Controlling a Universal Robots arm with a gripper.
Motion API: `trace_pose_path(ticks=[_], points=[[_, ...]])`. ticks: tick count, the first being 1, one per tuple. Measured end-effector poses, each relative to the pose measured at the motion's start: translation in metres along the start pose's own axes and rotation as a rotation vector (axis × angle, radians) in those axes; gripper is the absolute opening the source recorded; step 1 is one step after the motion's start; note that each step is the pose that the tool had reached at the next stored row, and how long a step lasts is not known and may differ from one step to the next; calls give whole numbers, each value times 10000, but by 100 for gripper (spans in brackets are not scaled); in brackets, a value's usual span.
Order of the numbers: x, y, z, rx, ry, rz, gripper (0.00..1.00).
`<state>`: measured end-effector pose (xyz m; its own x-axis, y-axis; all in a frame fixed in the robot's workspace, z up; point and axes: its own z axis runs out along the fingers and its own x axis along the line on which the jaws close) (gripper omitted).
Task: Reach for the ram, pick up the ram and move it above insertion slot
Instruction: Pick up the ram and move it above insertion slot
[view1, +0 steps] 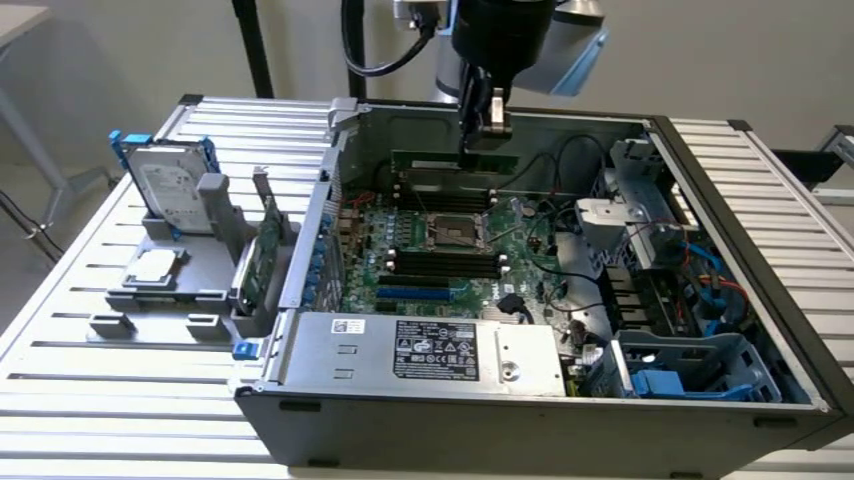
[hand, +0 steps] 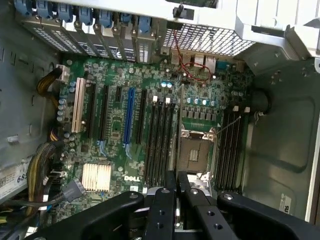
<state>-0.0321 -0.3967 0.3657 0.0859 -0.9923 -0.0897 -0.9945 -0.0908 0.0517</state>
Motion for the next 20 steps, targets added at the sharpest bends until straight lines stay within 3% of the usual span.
trace_pose_path(ticks=[2, 10, 20], points=[[-1, -7, 22, 21, 1, 84, 14], [0, -12, 85, 202, 47, 623, 14], [5, -10, 95, 220, 42, 652, 14]])
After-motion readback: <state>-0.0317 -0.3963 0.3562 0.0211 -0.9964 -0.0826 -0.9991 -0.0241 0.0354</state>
